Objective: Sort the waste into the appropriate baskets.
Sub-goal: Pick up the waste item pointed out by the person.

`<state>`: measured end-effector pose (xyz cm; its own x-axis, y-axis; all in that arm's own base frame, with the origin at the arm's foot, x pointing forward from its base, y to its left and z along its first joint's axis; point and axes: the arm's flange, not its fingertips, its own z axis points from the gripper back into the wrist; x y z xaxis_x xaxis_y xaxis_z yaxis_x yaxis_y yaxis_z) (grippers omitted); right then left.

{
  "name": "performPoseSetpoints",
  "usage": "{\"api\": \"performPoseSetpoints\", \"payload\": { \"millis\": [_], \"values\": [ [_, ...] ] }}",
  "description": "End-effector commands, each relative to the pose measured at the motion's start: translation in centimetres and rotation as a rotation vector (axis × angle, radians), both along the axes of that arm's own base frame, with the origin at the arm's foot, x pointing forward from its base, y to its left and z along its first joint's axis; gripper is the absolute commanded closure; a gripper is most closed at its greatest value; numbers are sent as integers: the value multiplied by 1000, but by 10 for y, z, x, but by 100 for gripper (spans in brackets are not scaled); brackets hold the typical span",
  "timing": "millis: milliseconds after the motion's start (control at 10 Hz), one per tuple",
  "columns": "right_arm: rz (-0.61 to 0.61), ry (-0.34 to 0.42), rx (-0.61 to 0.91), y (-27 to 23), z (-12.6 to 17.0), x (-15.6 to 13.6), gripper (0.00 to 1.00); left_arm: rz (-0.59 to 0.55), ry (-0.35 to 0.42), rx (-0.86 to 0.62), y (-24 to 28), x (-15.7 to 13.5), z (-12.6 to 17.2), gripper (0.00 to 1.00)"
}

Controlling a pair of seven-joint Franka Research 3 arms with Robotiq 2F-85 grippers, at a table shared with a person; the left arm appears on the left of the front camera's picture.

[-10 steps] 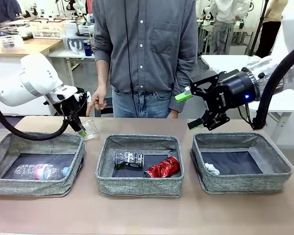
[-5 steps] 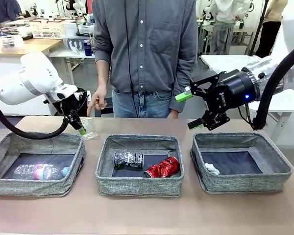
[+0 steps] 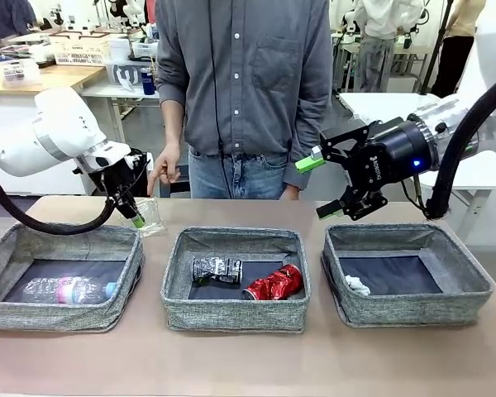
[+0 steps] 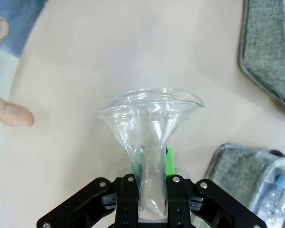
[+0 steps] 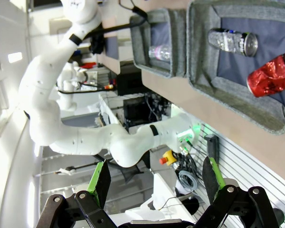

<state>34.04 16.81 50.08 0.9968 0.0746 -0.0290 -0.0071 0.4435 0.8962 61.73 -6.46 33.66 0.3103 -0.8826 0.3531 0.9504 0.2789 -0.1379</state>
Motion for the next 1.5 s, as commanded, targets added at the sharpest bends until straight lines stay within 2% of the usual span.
{"api": "performPoseSetpoints", "payload": {
  "millis": [0,200,400,500,700,800,900,1200,1300,1400],
  "values": [
    [11,-16,5,0,-1,2,0,-15,-107,-45,31,-20,37,81],
    [11,-16,5,0,-1,2,0,-40,-187,-50,65,-48,85,81],
    [11,-16,5,0,-1,2,0,-53,-205,-60,90,-82,130,81],
    [11,-16,5,0,-1,2,0,-67,-163,-46,95,-103,155,81],
    [11,-16,5,0,-1,2,0,-136,-50,-157,70,-149,192,81],
    [11,-16,5,0,-1,2,0,-46,-32,-133,49,-164,193,81],
    [11,-16,5,0,-1,2,0,-109,-109,-111,85,-132,186,81],
    [11,-16,5,0,-1,2,0,-109,-109,-111,85,-132,186,81],
    [11,-16,5,0,-1,2,0,-99,-87,-119,79,-141,189,81],
    [11,-16,5,0,-1,2,0,38,-1,-190,88,-134,179,81]
  ]
}}
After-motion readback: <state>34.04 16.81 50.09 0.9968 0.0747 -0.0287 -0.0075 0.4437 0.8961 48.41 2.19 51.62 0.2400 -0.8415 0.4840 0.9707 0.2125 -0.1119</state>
